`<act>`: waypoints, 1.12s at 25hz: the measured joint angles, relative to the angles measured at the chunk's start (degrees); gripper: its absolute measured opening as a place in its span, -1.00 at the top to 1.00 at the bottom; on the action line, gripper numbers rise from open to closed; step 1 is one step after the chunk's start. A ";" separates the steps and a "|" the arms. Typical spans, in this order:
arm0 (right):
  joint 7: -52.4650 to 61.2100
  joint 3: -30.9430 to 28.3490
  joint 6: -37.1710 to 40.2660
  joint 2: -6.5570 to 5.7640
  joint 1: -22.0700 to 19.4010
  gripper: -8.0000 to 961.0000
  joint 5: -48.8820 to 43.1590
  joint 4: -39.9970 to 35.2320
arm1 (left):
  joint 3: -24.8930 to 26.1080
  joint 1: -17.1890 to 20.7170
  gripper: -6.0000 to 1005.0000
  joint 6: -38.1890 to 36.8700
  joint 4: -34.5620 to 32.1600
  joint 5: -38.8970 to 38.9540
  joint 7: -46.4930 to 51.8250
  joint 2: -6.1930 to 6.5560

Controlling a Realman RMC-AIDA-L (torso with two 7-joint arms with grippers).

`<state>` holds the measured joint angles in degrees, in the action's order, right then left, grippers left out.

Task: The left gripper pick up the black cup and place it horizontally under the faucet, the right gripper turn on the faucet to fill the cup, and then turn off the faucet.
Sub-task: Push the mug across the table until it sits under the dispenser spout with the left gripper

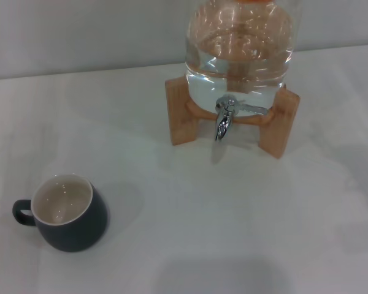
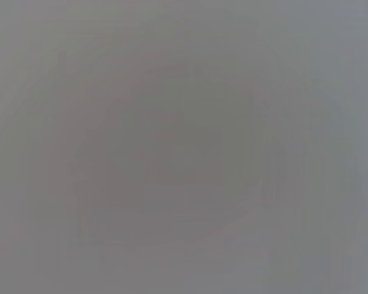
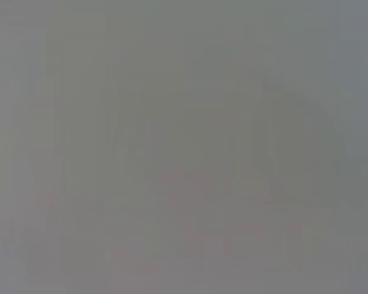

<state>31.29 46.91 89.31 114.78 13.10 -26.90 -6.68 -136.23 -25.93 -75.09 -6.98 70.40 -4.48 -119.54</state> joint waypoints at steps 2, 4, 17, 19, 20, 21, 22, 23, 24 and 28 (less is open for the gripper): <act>0.00 0.02 0.07 0.00 -0.03 -0.81 0.00 0.00 | 0.00 0.01 -0.75 -0.02 -0.04 0.00 0.00 0.00; 0.00 0.02 0.14 0.00 -0.05 -0.81 0.00 0.00 | 0.00 0.01 -0.75 -0.03 -0.05 0.00 0.00 0.00; 0.00 0.02 -0.01 0.00 0.00 -0.81 0.00 0.09 | -0.04 0.01 -0.75 0.06 -0.16 0.00 0.00 -0.01; 0.00 0.03 -0.04 0.00 0.03 -0.81 0.00 0.09 | -0.11 0.10 -0.75 0.09 -0.37 0.01 0.00 -0.05; 0.00 0.05 -0.05 0.00 0.04 -0.81 0.00 0.09 | -0.14 0.23 -0.75 0.10 -0.61 -0.01 0.00 -0.06; 0.00 0.07 -0.06 0.00 0.05 -0.81 0.00 0.08 | -0.16 0.38 -0.75 0.11 -0.79 -0.03 0.00 -0.07; 0.00 0.09 -0.08 0.00 0.06 -0.81 0.00 0.06 | -0.19 0.53 -0.75 0.09 -0.92 -0.07 0.00 -0.07; 0.00 0.10 -0.14 0.00 0.08 -0.81 0.00 0.06 | -0.32 0.77 -0.75 0.05 -1.08 -0.11 0.00 -0.09; 0.02 0.20 -0.20 0.00 0.11 -0.81 0.00 0.05 | -0.70 1.10 -0.75 -0.03 -1.49 -0.20 -0.12 -0.12; 0.05 0.62 -0.16 -0.06 0.09 -0.81 -0.01 0.03 | -2.11 2.40 -0.75 -0.19 -2.75 -0.26 -0.55 -0.17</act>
<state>31.33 47.53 89.16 114.73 13.18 -26.90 -6.65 -138.33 -23.53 -75.28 -9.73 70.14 -5.03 -119.71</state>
